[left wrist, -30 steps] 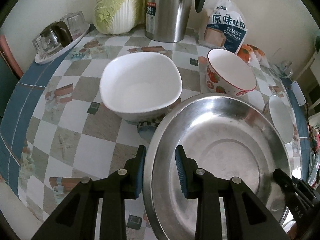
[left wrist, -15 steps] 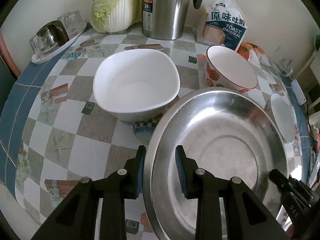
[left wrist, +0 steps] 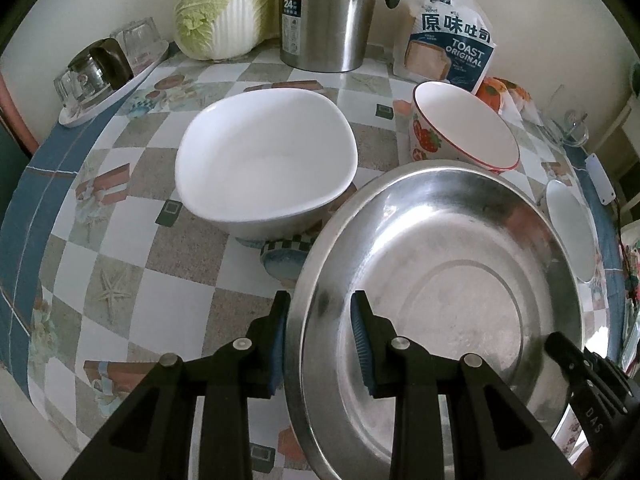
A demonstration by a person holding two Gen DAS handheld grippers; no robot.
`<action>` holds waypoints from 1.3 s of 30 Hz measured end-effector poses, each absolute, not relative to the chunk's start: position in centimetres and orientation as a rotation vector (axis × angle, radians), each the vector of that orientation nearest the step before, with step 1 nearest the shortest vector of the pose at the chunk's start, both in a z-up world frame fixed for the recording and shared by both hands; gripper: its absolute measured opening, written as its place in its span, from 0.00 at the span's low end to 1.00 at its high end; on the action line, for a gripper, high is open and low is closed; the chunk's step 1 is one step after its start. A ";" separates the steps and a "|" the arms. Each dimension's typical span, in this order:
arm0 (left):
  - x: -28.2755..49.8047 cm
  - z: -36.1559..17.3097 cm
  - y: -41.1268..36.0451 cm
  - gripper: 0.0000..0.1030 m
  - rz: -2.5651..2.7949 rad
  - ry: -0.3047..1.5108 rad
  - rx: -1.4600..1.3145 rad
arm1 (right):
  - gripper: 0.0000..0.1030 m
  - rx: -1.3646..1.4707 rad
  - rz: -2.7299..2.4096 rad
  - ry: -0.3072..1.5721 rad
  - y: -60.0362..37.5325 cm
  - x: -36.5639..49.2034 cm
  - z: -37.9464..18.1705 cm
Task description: Organize plates and bowls
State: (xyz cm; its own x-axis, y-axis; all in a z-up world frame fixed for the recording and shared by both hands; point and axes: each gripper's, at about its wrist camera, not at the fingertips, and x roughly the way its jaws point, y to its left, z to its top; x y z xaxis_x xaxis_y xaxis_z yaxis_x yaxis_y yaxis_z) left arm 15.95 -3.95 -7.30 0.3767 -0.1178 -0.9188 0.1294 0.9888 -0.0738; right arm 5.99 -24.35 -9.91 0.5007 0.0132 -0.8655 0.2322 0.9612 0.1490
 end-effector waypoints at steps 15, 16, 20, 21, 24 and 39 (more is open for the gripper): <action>16.2 -7.6 -3.8 0.31 -0.154 1.204 0.017 | 0.18 0.249 -0.139 1.041 -24.3 6.1 -10.0; 16.3 -7.7 -3.8 0.31 -0.151 1.208 0.016 | 0.19 0.242 -0.138 1.044 -24.2 6.1 -10.0; 16.3 -7.8 -3.6 0.32 -0.147 1.217 0.013 | 0.19 0.230 -0.138 1.053 -24.1 6.1 -9.9; 16.2 -7.8 -3.6 0.32 -0.145 1.220 0.013 | 0.19 0.233 -0.137 1.055 -24.2 6.1 -9.9; 16.2 -7.8 -3.6 0.32 -0.142 1.223 0.011 | 0.19 0.227 -0.135 1.062 -24.0 6.1 -9.9; 16.1 -6.7 -3.8 0.52 -0.156 1.210 0.014 | 0.19 0.227 -0.153 1.086 -24.1 5.9 -9.7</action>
